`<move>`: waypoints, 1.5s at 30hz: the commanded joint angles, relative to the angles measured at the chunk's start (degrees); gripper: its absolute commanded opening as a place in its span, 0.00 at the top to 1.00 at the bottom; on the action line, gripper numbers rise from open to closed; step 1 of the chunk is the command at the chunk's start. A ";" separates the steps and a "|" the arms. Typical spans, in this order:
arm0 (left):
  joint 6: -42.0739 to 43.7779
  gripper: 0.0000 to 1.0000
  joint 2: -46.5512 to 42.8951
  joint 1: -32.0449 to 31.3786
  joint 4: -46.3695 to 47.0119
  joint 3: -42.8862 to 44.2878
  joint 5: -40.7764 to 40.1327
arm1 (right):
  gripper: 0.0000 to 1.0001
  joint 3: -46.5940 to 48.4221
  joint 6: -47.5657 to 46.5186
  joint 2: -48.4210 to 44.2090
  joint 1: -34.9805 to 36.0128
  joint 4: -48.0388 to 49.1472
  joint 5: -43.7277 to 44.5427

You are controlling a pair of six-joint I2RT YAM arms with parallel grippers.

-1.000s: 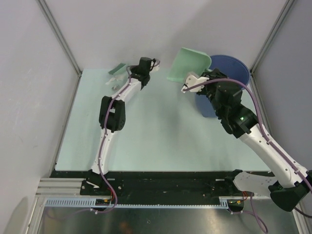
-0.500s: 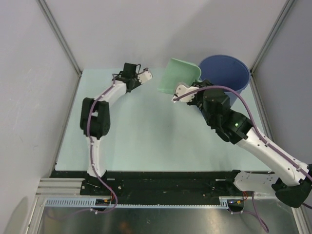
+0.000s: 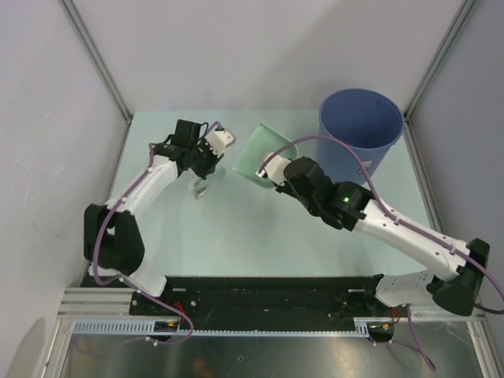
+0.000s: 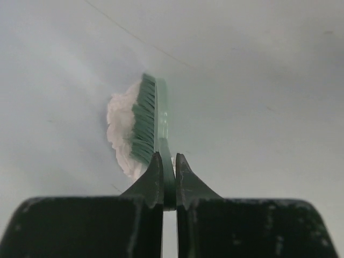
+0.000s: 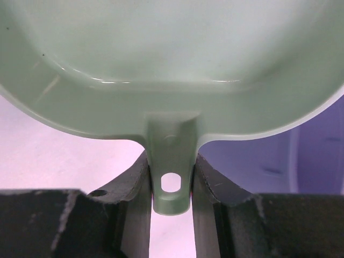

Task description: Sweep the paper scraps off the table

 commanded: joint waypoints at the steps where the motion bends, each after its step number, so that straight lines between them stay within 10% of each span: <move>1: -12.28 1.00 -8.64 -0.69 -14.79 -2.03 12.16 | 1.00 0.38 16.99 3.46 0.15 -7.78 -5.50; 17: -13.70 1.00 -22.54 5.81 -15.06 -1.94 -2.69 | 1.00 1.25 32.20 24.00 0.85 -26.16 -35.29; 28: -14.40 1.00 -25.88 9.33 -15.67 -9.94 -0.23 | 1.00 11.01 31.77 40.81 4.46 -31.43 -33.72; 37: -14.76 1.00 -27.37 9.33 -16.11 -11.43 0.47 | 0.39 10.93 33.25 41.97 5.95 -28.46 -26.35; 38: -14.67 1.00 -27.55 9.33 -16.20 -11.78 0.56 | 0.18 10.49 34.04 41.27 6.04 -27.75 -25.47; 45: -14.76 1.00 -29.66 9.33 -16.99 -13.98 1.97 | 0.13 -2.05 41.69 27.13 8.24 -15.13 -17.82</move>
